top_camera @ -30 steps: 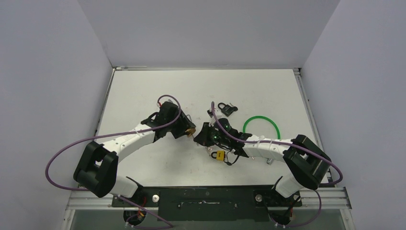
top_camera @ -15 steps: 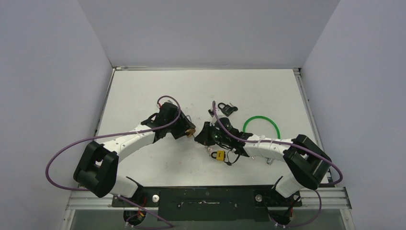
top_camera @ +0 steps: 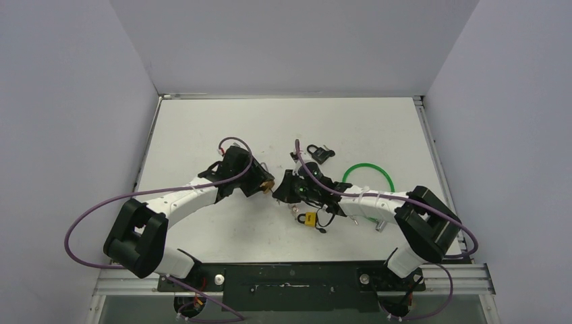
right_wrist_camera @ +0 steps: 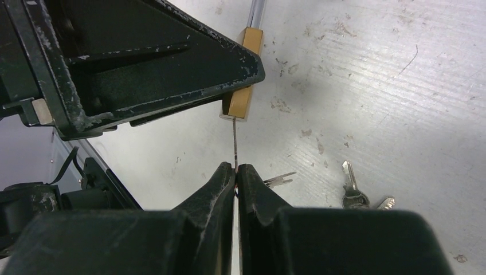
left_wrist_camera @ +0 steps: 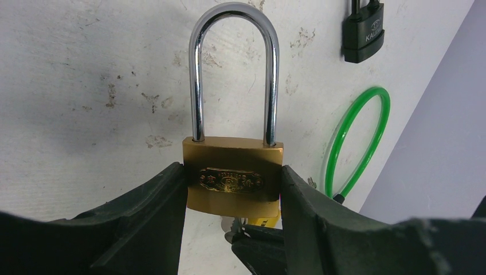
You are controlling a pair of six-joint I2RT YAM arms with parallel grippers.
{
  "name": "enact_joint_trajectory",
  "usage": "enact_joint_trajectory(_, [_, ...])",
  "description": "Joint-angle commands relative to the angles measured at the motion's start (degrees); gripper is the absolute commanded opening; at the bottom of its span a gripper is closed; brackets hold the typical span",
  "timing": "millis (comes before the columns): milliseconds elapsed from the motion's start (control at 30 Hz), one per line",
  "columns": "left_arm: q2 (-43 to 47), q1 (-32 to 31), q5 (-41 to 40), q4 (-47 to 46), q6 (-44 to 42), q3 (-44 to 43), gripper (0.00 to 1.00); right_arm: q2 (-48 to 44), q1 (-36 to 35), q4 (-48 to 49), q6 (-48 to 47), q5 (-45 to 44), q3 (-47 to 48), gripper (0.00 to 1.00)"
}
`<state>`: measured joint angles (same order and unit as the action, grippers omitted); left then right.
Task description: Unlock with the key
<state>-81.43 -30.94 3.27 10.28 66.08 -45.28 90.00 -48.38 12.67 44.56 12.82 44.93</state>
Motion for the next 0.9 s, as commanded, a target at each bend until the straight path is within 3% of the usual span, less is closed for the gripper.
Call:
enact_joint_trajectory(0, [2.3, -0.2, 2.4, -5.7, 2.3, -0.6, 0.0, 1.2, 0.4, -0.2, 1.2, -3.8, 4.5, 0.0])
enact_joint_trajectory(267, [2.2, -0.2, 4.2, -7.4, 5.0, 0.7, 0.0, 4.5, 0.4, -4.9, 3.7, -4.4, 10.2, 0.0])
enact_joint_trajectory(500, [2.2, -0.2, 5.5, -8.0, 5.9, 1.2, 0.0, 6.2, 0.1, -6.8, -0.4, -6.7, 14.2, 0.0])
enact_joint_trajectory(667, [2.8, -0.2, 7.0, -9.1, 6.9, 1.4, 0.0, 7.3, 0.2, -5.1, -4.0, -7.0, 14.7, 0.0])
enact_joint_trajectory(867, [4.7, -0.2, 8.1, -12.6, 8.6, 2.5, 0.0, 6.9, 1.4, 0.9, 0.9, -3.1, 13.1, 0.0])
